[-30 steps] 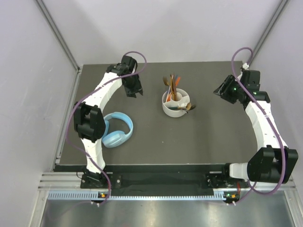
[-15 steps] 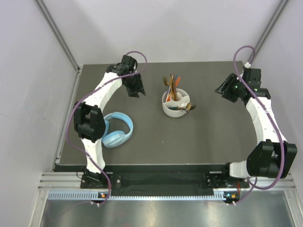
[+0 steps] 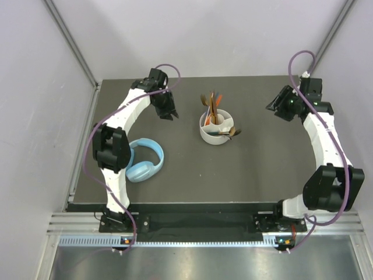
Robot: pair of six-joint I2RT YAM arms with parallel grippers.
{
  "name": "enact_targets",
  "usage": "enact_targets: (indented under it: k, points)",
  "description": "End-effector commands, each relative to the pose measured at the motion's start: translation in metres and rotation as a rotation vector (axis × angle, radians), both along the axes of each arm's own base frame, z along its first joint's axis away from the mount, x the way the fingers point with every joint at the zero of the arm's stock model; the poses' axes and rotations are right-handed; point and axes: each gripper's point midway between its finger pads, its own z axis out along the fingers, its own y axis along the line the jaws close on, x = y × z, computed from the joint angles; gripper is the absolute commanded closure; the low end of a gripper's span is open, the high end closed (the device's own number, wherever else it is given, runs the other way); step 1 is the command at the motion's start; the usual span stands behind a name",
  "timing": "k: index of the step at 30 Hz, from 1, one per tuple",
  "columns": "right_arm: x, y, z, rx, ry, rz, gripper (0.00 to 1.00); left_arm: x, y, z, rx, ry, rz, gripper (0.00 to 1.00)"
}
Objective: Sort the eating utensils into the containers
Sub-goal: Reset both arms
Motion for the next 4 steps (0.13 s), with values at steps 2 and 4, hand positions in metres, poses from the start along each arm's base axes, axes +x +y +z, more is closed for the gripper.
enact_targets:
  k: [2,4]
  points:
    - [0.0143,-0.0049,0.0174,-0.003,-0.043,-0.001,0.50,0.0193,-0.0104,0.0235,-0.063,-0.092,-0.033,0.65]
    - [0.0158,-0.0047,0.0141,-0.003,-0.033,0.004,0.50,0.0214,-0.0098,0.0250,-0.061,-0.105,-0.028,0.60]
